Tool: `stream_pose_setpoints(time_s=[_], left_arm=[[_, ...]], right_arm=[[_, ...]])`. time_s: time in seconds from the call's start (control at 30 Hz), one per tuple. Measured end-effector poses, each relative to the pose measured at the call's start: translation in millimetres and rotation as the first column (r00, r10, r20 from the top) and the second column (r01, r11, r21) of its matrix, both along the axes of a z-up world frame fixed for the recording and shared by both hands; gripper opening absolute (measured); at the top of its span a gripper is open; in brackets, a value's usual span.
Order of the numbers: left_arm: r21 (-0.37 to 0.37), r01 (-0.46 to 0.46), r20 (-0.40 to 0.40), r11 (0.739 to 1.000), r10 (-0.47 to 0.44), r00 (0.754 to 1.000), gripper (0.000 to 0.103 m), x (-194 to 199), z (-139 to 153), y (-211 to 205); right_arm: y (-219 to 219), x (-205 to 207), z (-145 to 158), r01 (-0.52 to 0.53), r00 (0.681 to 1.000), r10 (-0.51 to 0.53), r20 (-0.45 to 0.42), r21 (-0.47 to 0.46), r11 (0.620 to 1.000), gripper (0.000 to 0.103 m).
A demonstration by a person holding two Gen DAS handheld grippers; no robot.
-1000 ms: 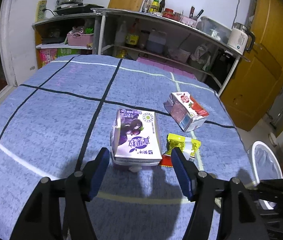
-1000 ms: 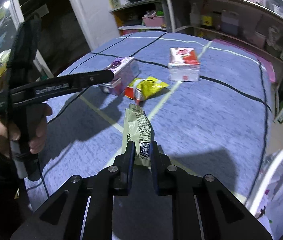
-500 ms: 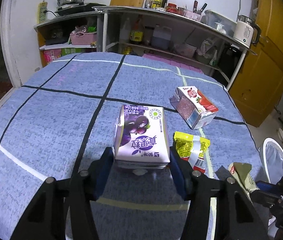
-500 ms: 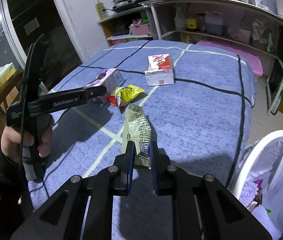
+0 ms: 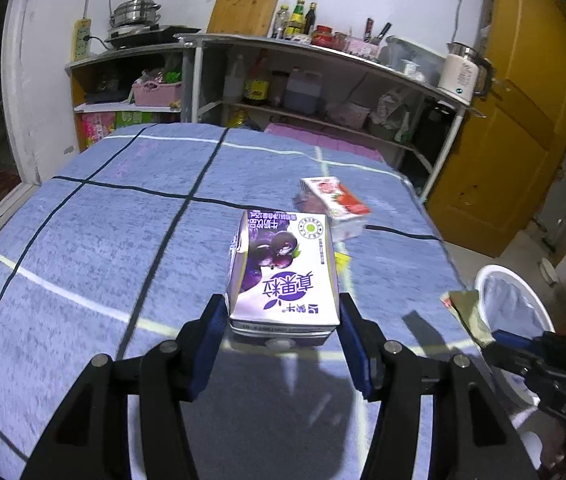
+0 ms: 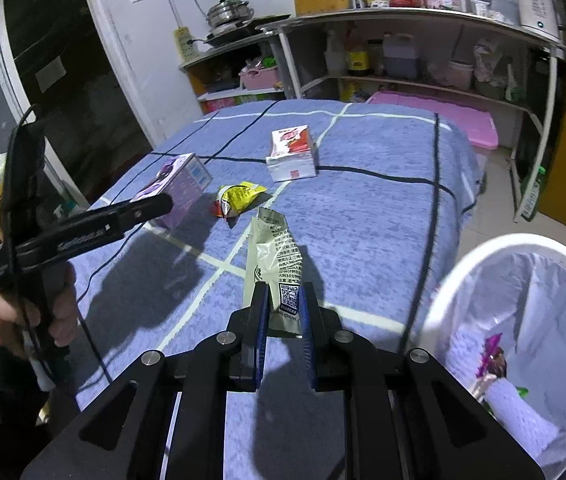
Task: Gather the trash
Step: 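Carry the purple carton and beige wrapper over the trash bin with both tools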
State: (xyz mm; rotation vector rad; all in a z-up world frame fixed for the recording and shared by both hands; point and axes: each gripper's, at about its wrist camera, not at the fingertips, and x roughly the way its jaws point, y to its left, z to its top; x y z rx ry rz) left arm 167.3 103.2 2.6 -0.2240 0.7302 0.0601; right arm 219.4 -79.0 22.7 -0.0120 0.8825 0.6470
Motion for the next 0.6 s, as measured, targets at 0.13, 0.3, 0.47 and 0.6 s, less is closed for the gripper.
stream_pose_setpoints(time_s=[0.13, 0.3, 0.47, 0.6], left_arm=[[-0.008, 0.032, 0.015, 0.999, -0.032, 0.999, 0.057, -13, 8, -17], [-0.016, 0.077, 0.024, 0.997, -0.076, 0.997, 0.057, -28, 14, -39], [-0.021, 0.124, 0.029, 0.992, -0.123, 0.992, 0.057, -40, 17, -63], [-0.028, 0.157, 0.035, 0.987, -0.156, 0.987, 0.057, -47, 20, -80]], right_arm=[[-13, -12, 7, 0.025, 1.0, -0.026, 0.014, 0.008, 1.0, 0.016], [-31, -27, 13, 0.062, 0.998, -0.062, 0.023, 0.018, 0.998, 0.016], [-50, -41, 18, 0.093, 0.995, -0.094, 0.032, 0.023, 0.995, 0.016], [-64, -49, 22, 0.12, 0.992, -0.121, 0.037, 0.027, 0.992, 0.016]])
